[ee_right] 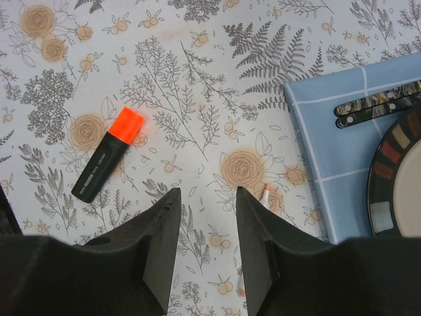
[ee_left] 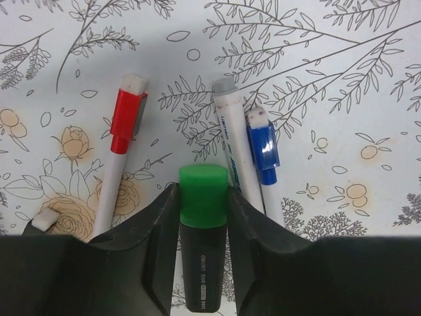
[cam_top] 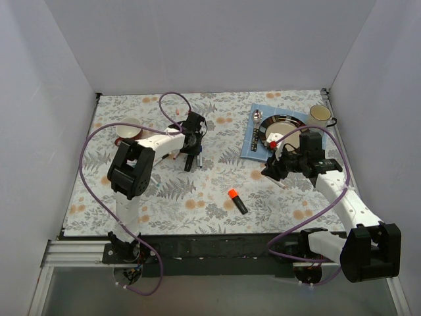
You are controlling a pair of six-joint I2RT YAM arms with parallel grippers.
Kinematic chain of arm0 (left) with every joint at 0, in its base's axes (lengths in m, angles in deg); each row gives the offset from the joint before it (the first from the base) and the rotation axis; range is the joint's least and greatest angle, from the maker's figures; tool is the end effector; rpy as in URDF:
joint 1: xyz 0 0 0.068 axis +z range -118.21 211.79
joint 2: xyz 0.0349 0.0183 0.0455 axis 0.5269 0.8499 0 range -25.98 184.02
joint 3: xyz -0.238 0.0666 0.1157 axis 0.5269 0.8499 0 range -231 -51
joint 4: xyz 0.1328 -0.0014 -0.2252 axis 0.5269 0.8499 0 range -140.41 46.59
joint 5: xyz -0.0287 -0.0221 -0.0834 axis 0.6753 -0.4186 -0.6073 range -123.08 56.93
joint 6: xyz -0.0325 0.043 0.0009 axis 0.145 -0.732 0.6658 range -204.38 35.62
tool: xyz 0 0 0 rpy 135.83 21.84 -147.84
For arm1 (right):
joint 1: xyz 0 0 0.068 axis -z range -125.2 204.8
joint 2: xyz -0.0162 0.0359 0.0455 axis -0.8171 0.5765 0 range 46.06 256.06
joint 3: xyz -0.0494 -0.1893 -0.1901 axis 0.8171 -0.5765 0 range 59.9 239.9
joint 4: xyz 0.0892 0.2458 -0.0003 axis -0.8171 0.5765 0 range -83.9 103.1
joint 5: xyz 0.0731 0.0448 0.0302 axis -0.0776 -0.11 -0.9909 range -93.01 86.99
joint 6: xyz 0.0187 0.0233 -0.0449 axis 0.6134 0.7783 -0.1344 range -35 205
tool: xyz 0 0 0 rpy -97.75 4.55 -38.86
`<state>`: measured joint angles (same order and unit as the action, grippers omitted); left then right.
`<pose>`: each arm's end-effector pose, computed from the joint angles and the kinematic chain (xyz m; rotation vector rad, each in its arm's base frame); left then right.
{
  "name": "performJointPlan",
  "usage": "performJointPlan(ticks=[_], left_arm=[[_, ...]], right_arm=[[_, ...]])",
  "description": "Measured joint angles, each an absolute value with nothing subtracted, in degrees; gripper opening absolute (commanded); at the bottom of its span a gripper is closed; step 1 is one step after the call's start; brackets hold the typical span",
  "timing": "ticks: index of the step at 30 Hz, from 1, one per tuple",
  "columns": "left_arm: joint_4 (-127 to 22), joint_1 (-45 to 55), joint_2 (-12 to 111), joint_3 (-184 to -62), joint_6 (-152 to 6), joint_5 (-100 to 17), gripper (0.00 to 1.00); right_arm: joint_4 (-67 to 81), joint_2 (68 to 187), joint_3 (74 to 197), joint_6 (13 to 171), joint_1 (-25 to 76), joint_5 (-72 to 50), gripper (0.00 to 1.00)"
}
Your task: Open the pen caps
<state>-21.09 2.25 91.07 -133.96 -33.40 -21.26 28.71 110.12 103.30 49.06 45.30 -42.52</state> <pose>0.3737 -0.2034 0.1637 -0.5566 2.5921 -0.1956 0.2220 0.0602 0.2511 -1.1387 1.8555 0.5396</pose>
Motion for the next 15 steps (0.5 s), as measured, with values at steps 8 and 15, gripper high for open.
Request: performJointPlan(ticks=[8,15], left_arm=[[-27.03,2.21,74.2,-120.27,-28.35,-22.14,0.02],[-53.79,-1.2,42.22,-93.08,-9.53,-32.74,0.0]], right_arm=[[28.43,112.3,103.3,51.53,43.2,-50.48,0.55],[17.43,118.99,102.45,65.76,32.43,-55.39,0.66]])
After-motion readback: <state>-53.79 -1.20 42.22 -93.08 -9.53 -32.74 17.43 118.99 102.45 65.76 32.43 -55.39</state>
